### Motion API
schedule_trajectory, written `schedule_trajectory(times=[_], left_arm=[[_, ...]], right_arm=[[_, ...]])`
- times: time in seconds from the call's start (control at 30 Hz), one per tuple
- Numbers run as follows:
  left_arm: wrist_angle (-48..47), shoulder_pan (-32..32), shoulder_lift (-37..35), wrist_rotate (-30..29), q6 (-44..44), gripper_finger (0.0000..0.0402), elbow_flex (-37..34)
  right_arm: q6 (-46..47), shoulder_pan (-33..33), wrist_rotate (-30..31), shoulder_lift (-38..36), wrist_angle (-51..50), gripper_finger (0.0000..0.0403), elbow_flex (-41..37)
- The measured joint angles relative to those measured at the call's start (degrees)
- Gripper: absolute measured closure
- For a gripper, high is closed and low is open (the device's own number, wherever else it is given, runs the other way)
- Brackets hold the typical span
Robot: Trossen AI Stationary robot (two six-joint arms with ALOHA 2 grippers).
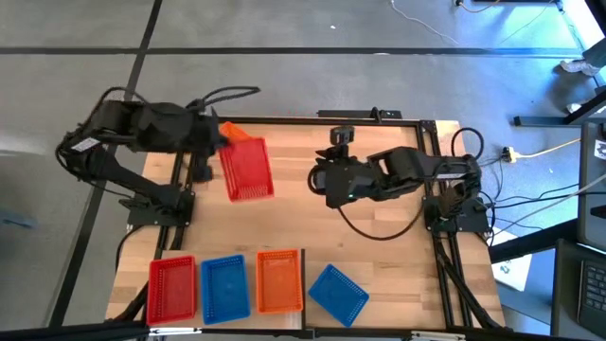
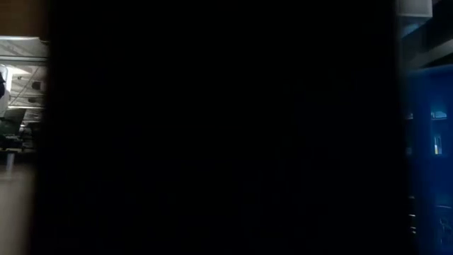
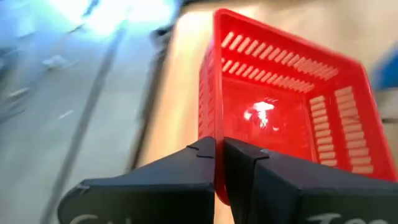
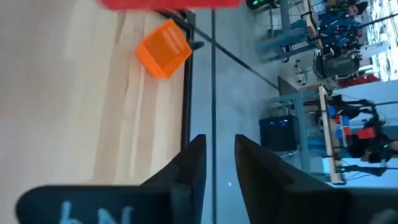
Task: Stack baskets on shelf by color
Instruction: Stack the red bin on top of the other red bin on the shelf
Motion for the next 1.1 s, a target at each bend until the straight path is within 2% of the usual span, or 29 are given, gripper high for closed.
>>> schedule_trajectory(times=[0.17, 0.33, 0.5, 0.67, 0.77, 0.9, 1.1], left_arm=[[-5.5, -6.4, -0.9, 11.9, -5.7, 0.0401, 6.5], [-12.6, -11.2, -3.0, 17.5, -20.0, 0.0401, 9.3], [-12.4, -15.8, -5.7, 22.2, -34.3, 0.0401, 8.4], [-12.3, -20.4, -7.5, 23.8, -47.8, 0.0401, 5.5], [-10.8, -23.8, -8.0, 25.4, -51.9, 0.0401, 2.3], [-7.4, -29.6, -8.2, 26.9, -55.6, 0.0401, -2.5], [-6.3, -40.4, -8.2, 26.5, -68.7, 0.0401, -9.6]], right_arm=[[4.8, 1.0, -0.3, -1.2, 0.2, 0.0315, 0.0], [10.6, 1.5, -0.3, -1.3, 0.6, 0.0315, 0.0], [13.7, 1.5, -0.3, -1.3, 0.7, 0.0315, 0.0], [13.7, 1.5, -0.3, -1.3, 0.8, 0.0315, 0.0], [13.6, 1.5, -0.3, -1.3, 0.8, 0.0315, 0.0], [13.5, 1.5, 0.0, -1.3, 0.8, 0.0315, 0.0], [13.4, 1.5, 0.2, -1.2, 0.9, 0.0315, 0.0]])
